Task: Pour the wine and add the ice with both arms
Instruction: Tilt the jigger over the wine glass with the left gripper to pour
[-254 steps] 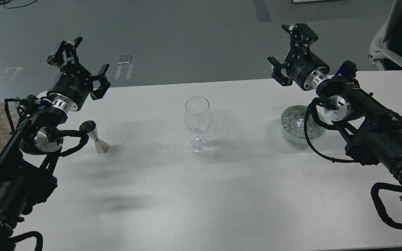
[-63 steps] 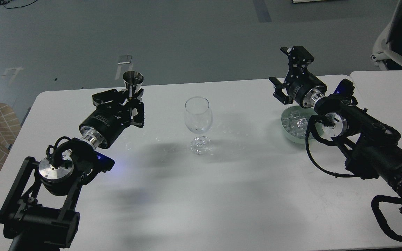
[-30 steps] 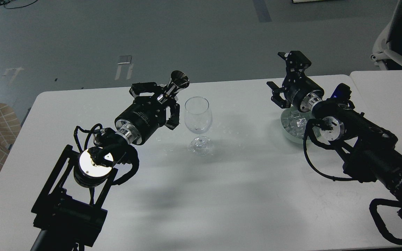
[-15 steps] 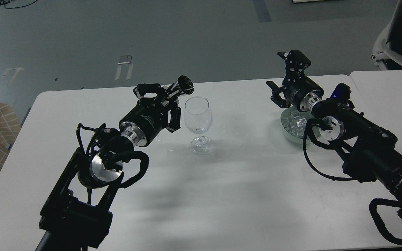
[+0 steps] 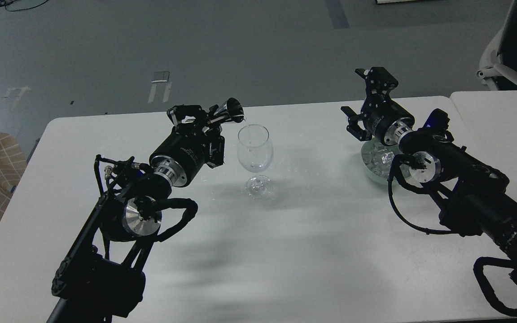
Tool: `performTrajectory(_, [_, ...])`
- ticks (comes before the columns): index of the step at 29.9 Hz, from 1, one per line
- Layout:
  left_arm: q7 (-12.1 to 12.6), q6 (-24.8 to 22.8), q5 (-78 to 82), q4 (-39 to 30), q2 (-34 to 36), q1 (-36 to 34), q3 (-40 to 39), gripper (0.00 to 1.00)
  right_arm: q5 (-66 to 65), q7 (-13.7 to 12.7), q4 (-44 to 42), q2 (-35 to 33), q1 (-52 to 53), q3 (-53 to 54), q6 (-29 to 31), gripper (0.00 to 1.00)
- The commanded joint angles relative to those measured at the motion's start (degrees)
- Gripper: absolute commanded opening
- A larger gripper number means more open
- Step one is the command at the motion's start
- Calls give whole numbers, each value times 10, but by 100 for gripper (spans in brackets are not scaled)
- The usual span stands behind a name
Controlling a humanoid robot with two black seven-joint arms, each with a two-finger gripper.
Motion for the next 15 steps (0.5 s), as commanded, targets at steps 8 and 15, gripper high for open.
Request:
performTrajectory(8, [-2,5,37,-3,1,0,23,0,0,0,-1,1,0,0,0,100])
performTrajectory(15, [-2,9,81,-5,1,1,29,0,0,0,-1,1,0,0,0,100])
